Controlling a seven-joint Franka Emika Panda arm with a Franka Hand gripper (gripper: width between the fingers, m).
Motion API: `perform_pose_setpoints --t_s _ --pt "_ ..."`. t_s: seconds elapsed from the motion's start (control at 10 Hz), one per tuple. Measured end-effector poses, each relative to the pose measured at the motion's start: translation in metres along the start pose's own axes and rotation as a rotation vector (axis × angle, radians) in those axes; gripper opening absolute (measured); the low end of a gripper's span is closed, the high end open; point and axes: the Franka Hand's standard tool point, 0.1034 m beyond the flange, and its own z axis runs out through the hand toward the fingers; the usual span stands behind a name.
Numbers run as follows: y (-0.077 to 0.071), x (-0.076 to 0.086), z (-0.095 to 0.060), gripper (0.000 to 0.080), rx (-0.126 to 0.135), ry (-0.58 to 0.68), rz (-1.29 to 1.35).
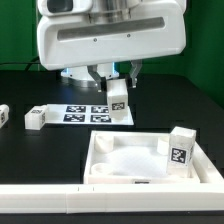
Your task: Assemble square table
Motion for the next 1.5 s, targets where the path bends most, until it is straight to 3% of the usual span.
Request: perform_pose_setpoints --t_s 0.2,0.5,0.7,1.1,1.3,1.5 --pt "0.005 0.0 0.002 0.0281 -0.028 0.111 0.002" --pt "0.027 0.018 0.0 0.0281 -0.087 0.293 -0.038" --pt "0.036 0.028 -0.004 0.0281 -0.069 0.284 -0.024" --pt "0.036 0.028 -0.001 0.0281 -0.072 0.281 -0.022" --pt "0.029 0.054 0.004 0.0281 -0.111 0.322 -0.06" --pt "0.029 0.056 0.007 0.0281 -0.118 0.344 -0.061"
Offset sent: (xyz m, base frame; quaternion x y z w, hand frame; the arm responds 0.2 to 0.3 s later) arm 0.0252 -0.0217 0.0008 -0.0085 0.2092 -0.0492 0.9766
